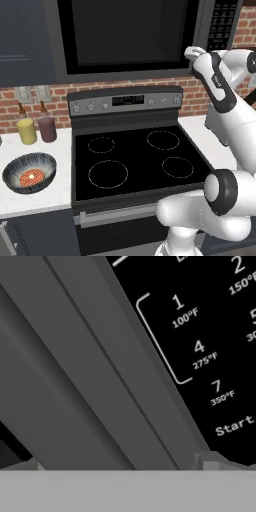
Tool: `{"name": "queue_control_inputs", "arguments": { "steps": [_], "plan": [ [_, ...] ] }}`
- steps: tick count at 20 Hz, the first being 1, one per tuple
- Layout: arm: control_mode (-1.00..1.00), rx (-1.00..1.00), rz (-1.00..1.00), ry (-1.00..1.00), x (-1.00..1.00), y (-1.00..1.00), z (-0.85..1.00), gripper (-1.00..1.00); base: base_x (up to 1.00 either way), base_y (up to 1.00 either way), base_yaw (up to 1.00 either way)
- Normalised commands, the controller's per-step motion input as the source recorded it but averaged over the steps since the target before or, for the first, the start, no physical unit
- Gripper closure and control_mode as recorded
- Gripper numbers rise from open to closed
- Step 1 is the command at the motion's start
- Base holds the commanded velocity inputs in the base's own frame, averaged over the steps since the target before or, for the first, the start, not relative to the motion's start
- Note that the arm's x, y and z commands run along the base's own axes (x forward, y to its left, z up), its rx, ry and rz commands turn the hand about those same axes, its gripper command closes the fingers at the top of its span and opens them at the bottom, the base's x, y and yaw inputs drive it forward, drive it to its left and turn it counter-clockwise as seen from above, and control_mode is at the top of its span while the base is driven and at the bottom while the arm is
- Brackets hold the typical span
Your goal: Open the microwave, place the bowl with waffle inside the microwave, then close the microwave door and turn it on.
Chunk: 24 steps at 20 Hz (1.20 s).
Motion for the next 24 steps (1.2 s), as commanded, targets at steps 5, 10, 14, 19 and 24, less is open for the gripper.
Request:
{"name": "queue_control_inputs", "arguments": {
  "steps": [5,10,14,19,24],
  "plan": [
    [-1.0,0.0,0.0,0.0,0.38,0.0,0.0,1.0,0.0,0.0,0.0],
    [-1.0,0.0,-0.01,0.0,0.05,0.0,0.0,1.0,0.0,0.0,0.0],
    [-1.0,0.0,0.03,0.0,-0.37,0.14,0.0,1.0,0.0,0.0,0.0],
    [-1.0,-0.01,0.18,0.0,-1.0,0.42,0.0,1.0,0.0,0.0,0.0],
    [-1.0,-0.04,0.2,0.02,-1.0,0.59,0.0,1.0,0.0,0.0,0.0]
  ]
}}
